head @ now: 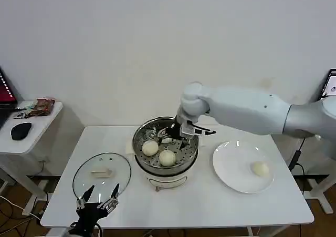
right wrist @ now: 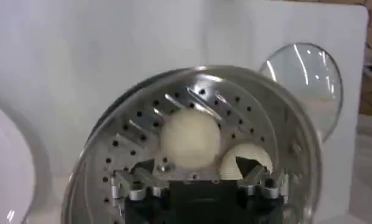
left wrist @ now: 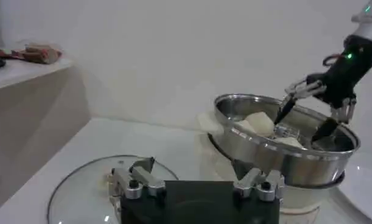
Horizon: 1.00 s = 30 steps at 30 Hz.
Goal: Take steamed baozi put them in steamer then cover it.
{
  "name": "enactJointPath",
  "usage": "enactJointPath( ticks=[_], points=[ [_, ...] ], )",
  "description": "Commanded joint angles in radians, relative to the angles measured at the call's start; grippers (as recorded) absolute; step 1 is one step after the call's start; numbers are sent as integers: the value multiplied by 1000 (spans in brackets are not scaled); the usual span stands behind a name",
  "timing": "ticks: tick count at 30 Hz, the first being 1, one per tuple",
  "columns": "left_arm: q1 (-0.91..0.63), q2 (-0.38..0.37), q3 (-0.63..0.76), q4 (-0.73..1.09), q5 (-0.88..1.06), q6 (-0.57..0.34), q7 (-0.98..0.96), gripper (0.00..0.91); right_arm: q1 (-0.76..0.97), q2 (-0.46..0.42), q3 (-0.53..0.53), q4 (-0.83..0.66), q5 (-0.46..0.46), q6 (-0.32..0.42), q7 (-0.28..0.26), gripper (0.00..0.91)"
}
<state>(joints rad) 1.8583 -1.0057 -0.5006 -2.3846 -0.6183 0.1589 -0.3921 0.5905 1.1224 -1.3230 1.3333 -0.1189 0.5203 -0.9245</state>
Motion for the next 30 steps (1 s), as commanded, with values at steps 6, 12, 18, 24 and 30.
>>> enactJointPath(
  ticks=[6, 12, 18, 24, 30],
  points=[
    [-7, -1, 3, 7, 1, 0, 0, 907, 114, -213, -39, 29, 313, -292, -20, 907],
    [-17, -2, 0, 9, -3, 0, 0, 907, 138, -311, -65, 32, 435, -381, -56, 907],
    [-10, -2, -3, 9, -2, -1, 2, 907, 121, -403, -87, 1, 455, -415, -85, 907],
    [-6, -3, -7, 7, -4, -3, 3, 907, 91, -488, -126, -34, 417, -408, -109, 907],
    [-5, -5, -7, 9, -5, -3, 3, 907, 16, -560, -103, -71, 392, -410, -119, 907]
  ],
)
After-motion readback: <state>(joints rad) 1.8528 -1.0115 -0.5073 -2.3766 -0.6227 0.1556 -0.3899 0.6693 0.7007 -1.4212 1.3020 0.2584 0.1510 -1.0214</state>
